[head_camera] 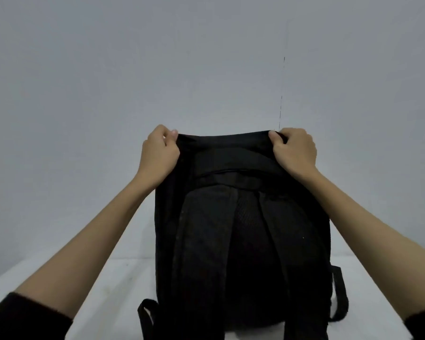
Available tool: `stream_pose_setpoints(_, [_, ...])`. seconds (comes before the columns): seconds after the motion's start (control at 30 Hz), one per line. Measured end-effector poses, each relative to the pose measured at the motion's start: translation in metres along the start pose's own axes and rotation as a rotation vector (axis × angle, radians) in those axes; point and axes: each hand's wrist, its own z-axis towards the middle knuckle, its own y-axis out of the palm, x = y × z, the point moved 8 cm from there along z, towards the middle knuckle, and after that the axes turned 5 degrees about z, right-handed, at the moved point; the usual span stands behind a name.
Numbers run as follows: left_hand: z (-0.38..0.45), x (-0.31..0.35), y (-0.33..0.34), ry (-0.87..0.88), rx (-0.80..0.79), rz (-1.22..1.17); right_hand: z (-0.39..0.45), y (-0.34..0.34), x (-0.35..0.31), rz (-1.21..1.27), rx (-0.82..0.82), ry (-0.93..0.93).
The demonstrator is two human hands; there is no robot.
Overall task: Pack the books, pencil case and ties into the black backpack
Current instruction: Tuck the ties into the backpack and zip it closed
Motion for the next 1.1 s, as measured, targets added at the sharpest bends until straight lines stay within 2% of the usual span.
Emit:
stream_pose_setpoints(0.2, [0.048, -0.073, 0.088, -0.041, -0.146, 0.27, 0.046, 0.088, 0.059, -0.246, -0.227, 0.034])
stream_pose_setpoints(0.27, [0.059, -0.081, 0.106, -0.038, -0.146, 0.301, 0.059, 0.09, 0.066, -0.267, -0.192, 0.033])
stream_pose_setpoints(0.4, [0.073, -0.099, 0.115, -0.073, -0.129, 0.238, 0.056, 0.06, 0.051, -0.311, -0.012, -0.048])
stream_pose_setpoints(0.5, [0.078, -0.105, 0.094, -0.114, 0.004, 0.046, 0.033, 0.067, 0.053, -0.444, -0.207, 0.001])
stream_pose_setpoints(0.57, [0.072, -0.1, 0.075, -0.114, 0.083, 0.051, 0.02, 0.08, 0.062, -0.493, -0.326, 0.045])
stream_pose_setpoints(0.6, [0.067, -0.098, 0.073, -0.132, 0.035, 0.111, 0.017, 0.086, 0.064, -0.476, -0.359, 0.07])
stream_pose_setpoints(0.67, [0.052, -0.096, 0.084, -0.181, -0.214, 0.302, 0.012, 0.096, 0.067, -0.415, -0.433, 0.124])
stream_pose_setpoints(0.73, [0.035, -0.095, 0.095, -0.238, -0.435, 0.353, 0.01, 0.108, 0.069, -0.323, -0.524, 0.171])
stream_pose_setpoints(0.83, [0.02, -0.086, 0.097, -0.335, -0.661, 0.052, 0.008, 0.113, 0.067, -0.048, -0.559, 0.245])
stream_pose_setpoints(0.9, [0.02, -0.078, 0.096, -0.296, -0.729, -0.063, 0.016, 0.101, 0.06, 0.123, -0.425, 0.26])
stream_pose_setpoints(0.97, [0.032, -0.077, 0.093, -0.236, -0.601, -0.043, 0.023, 0.086, 0.05, 0.132, -0.251, 0.198])
stream_pose_setpoints(1.1, [0.044, -0.06, 0.091, 0.008, -0.156, 0.12, 0.023, 0.076, 0.037, 0.07, -0.033, 0.038])
